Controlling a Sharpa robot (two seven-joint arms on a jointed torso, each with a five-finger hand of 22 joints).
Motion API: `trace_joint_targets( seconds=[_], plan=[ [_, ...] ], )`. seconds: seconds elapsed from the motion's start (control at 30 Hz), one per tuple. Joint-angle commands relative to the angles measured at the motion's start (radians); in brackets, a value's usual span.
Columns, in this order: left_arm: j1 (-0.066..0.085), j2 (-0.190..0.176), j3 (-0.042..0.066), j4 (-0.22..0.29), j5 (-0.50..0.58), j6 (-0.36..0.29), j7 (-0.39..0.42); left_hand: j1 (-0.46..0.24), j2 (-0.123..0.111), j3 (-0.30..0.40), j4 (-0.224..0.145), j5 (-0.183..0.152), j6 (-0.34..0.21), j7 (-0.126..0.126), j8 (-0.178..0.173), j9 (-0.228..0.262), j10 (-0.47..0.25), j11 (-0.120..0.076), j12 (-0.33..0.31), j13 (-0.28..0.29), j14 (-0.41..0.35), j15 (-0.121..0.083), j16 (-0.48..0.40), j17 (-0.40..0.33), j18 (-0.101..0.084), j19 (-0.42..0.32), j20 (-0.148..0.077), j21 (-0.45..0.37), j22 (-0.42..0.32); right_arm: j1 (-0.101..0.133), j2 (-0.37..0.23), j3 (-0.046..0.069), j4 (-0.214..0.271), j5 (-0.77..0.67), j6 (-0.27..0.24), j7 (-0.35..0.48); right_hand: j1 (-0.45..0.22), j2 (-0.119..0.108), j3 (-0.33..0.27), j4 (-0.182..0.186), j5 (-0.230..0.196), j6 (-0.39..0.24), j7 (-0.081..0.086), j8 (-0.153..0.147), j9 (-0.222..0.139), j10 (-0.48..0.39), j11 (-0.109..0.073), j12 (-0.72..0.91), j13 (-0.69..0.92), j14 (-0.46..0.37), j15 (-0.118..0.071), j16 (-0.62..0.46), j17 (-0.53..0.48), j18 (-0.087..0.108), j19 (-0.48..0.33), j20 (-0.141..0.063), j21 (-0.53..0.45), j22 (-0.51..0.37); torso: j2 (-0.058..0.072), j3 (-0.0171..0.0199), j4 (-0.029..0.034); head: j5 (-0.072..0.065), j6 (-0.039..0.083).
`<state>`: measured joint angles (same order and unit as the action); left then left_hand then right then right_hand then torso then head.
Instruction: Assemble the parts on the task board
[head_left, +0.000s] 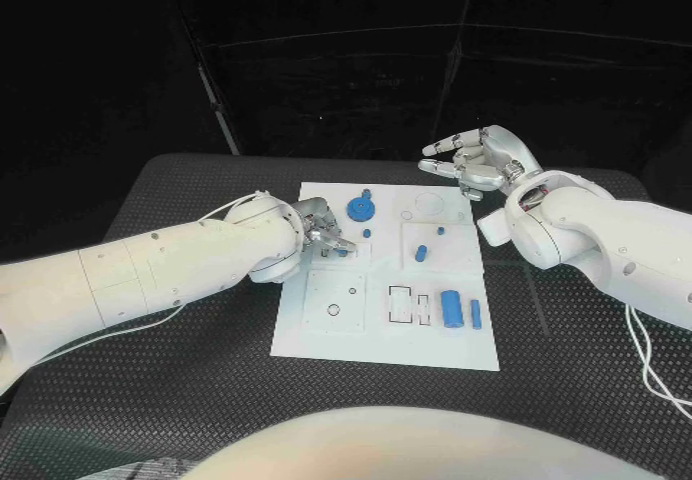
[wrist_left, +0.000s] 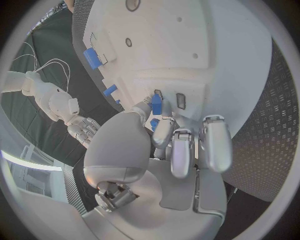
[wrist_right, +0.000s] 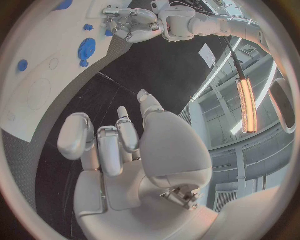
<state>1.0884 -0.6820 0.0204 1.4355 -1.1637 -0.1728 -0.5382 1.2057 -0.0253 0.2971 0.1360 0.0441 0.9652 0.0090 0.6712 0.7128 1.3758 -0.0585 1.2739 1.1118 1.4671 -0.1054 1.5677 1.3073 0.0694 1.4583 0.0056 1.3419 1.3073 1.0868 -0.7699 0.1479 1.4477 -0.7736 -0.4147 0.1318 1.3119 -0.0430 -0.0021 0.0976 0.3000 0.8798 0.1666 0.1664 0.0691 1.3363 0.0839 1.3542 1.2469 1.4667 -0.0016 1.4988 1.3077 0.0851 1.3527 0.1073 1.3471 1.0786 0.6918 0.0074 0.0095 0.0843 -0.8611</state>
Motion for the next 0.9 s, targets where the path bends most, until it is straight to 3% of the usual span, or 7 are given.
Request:
trace_joint_targets(
  seconds=[0.03, 0.9],
  plan=[
    [0.0, 0.005, 0.001, -0.001, -0.029, 0.011, -0.003, 0.011, 0.026, 0.002, -0.006, 0.003, 0.003, -0.004, 0.007, 0.002, 0.007, -0.001, 0.003, 0.0, 0.104, -0.003, 0.003, 0.263, -0.015, 0.007, -0.001, 0.003, 0.125, 0.001, 0.0, 0.001, 0.002, -0.001, 0.004, 0.009, -0.009, -0.001, -0.004, 0.0, 0.001, -0.004, 0.0, 0.005, -0.001, -0.005, -0.004, 0.003, 0.0, 0.066, 0.003, -0.006, 0.086, 0.008, -0.006, -0.001, -0.004, -0.001, 0.0, 0.0, -0.0002, -0.001, 0.002],
    [-0.004, 0.004, 0.001, -0.005, -0.058, 0.054, -0.006, -0.012, -0.013, -0.029, -0.01, 0.003, 0.002, -0.007, 0.018, 0.008, 0.006, -0.004, 0.002, -0.001, 0.104, -0.005, 0.003, 0.263, -0.015, 0.007, -0.003, 0.003, 0.127, 0.001, -0.001, 0.001, 0.0, -0.001, 0.005, 0.009, -0.009, -0.001, -0.004, 0.0, 0.001, -0.004, 0.0, 0.005, -0.001, -0.006, -0.004, 0.002, -0.001, 0.066, 0.003, -0.006, 0.085, 0.008, -0.007, -0.001, -0.005, -0.002, 0.0, -0.0001, -0.0004, -0.001, -0.002]
  ],
)
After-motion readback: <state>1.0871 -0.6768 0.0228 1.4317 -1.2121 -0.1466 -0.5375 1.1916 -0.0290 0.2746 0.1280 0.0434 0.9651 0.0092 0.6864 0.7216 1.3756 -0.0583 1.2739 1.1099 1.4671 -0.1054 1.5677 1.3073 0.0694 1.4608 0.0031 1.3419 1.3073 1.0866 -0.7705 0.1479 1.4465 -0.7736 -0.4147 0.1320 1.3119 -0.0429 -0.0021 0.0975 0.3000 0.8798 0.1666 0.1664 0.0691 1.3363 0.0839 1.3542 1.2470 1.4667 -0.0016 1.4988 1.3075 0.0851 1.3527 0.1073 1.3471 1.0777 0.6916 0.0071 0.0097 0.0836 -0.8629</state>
